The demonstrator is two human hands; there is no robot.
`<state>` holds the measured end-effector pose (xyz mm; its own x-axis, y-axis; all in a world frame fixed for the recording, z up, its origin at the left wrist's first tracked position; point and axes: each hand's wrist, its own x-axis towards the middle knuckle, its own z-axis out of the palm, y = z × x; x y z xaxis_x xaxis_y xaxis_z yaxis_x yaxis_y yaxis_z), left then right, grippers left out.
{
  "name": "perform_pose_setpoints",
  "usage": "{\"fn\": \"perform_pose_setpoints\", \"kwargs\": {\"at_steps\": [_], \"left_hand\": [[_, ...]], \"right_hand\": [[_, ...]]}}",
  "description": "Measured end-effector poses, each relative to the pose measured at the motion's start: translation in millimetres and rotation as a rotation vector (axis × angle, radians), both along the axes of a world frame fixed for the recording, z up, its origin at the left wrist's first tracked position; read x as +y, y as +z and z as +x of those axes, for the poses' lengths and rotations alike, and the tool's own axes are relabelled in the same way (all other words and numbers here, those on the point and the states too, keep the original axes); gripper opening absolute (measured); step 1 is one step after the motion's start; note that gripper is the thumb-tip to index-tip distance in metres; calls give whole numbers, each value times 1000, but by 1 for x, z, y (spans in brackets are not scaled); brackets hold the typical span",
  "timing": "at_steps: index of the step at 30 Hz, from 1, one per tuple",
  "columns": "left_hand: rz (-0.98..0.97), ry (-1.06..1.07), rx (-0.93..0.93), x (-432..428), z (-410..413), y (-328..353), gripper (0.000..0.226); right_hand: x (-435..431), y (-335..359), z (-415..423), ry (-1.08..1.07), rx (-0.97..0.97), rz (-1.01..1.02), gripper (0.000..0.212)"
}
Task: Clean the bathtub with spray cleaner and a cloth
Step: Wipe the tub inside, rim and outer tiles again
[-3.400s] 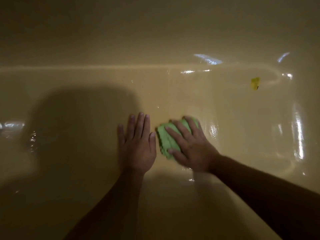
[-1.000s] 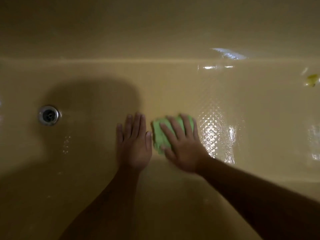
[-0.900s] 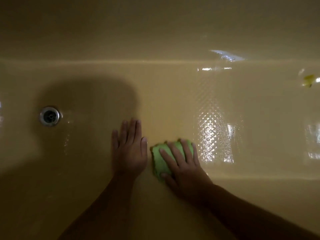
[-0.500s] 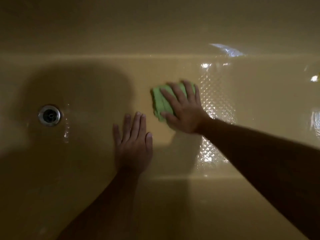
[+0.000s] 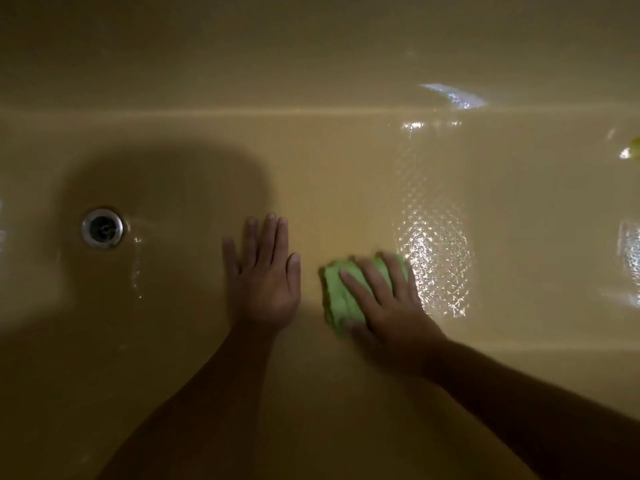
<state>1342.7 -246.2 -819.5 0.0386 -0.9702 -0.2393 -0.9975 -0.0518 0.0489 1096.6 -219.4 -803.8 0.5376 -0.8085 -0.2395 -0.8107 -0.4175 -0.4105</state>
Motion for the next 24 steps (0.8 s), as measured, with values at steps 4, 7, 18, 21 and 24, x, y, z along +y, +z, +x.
{"fn": "perform_pose_setpoints", "kwargs": {"at_steps": [4,7,18,21,24], "left_hand": [[7,-10,-6,1,1,1,65],[-15,-26,-13,0,2,1,65],[26,-34,-21,-6,2,1,66],[49,-47,2,3,8,6,67],[88,-76,-5,22,26,9,67]], "right_hand": [[20,8,-27,110,17,91,73],[-35,0,-34,75,10,34,71],[-147,-20,0,-273,57,-131,76],[-56,-12,10,-168,12,-77,73],[21,6,19,-21,37,38,72]]}}
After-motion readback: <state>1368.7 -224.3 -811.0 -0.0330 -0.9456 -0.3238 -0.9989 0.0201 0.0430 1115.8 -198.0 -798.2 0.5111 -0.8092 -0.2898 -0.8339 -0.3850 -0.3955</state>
